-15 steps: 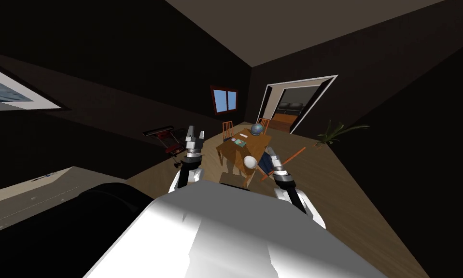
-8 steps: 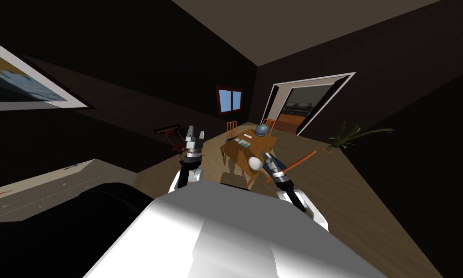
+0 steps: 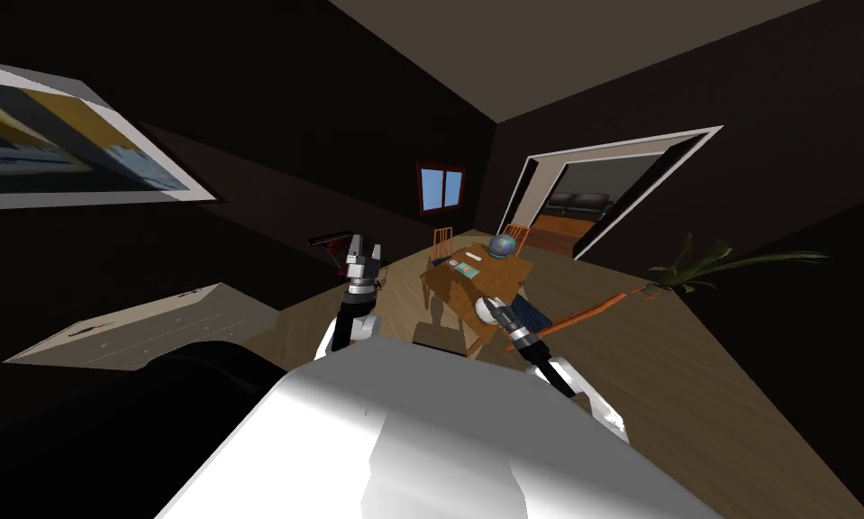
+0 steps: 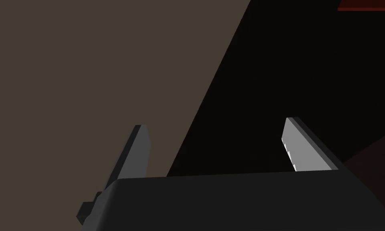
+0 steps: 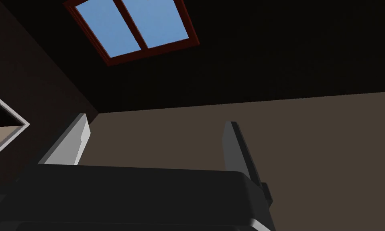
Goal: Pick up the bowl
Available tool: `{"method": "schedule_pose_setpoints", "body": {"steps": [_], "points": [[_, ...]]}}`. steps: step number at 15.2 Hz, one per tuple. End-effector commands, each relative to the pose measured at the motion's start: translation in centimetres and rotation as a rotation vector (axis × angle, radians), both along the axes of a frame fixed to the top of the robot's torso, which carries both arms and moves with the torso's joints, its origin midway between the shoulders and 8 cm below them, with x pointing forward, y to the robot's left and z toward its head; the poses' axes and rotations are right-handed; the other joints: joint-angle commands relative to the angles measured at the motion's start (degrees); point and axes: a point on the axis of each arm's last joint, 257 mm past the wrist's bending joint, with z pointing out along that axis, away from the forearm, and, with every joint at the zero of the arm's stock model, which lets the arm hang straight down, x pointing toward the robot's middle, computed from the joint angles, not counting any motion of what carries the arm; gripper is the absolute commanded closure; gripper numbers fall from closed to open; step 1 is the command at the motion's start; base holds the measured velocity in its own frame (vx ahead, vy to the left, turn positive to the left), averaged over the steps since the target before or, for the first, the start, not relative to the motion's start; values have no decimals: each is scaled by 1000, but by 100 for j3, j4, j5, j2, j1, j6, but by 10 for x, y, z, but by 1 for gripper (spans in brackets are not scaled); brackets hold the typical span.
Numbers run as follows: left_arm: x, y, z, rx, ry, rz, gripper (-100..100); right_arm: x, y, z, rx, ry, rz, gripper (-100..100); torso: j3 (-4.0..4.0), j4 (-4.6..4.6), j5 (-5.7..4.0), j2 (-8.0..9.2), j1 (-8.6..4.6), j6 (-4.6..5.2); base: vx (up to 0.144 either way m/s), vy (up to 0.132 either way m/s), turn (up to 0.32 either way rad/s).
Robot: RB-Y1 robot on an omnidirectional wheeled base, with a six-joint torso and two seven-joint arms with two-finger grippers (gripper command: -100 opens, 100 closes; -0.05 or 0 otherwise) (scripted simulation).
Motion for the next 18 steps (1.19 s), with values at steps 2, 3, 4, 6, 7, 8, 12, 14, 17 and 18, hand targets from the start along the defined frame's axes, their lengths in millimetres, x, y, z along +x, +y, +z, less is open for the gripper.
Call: {"method": "schedule_pose_setpoints", "body": {"steps": [2, 3, 4, 6, 7, 8, 12, 14, 17, 18], "points": [[0, 0, 0, 0, 0, 0, 0, -10, -16, -41, -144, 61, 21, -100, -1, -1, 0, -1, 0, 4, 54, 120, 146], [0, 0, 0, 0, 0, 0, 0, -11, -22, -49, -153, 77, 13, -100, -1, -1, 0, -1, -1, 2, 46, 108, 131], [0, 0, 0, 0, 0, 0, 0, -18, -31, -70, -223, 110, 24, -100, 0, 0, 0, 1, -4, 3, 57, 116, 135], [0, 0, 0, 0, 0, 0, 0, -25, -43, -88, -305, 137, 43, -100, -1, -1, 0, 0, -4, 3, 44, 105, 136], [0, 0, 0, 0, 0, 0, 0, -27, -50, -95, -315, 153, 36, -100, 1, 0, 0, 4, -7, 3, 35, 91, 116], [0, 0, 0, 0, 0, 0, 0, -28, -52, -97, -317, 157, 33, -100, 3, 1, -1, 7, -10, 4, 30, 61, 26], [0, 0, 0, 0, 0, 0, 0, -50, -90, -141, -481, 240, 54, -100, 4, 1, -3, 7, -14, 3, 43, 86, 127], [0, 0, 0, 0, 0, 0, 0, -60, -105, -155, -555, 267, 74, -100, 5, 2, -2, 10, -14, 6, 38, 75, 49], [0, 0, 0, 0, 0, 0, 0, -77, -134, -179, -641, 325, 78, -100, 2, 1, -2, 3, -13, 3, 65, 93, 109], [0, 0, 0, 0, 0, 0, 0, -89, -149, -190, -711, 349, 101, -100, -1, -1, -1, -2, -9, 5, 90, 111, 160]]}}
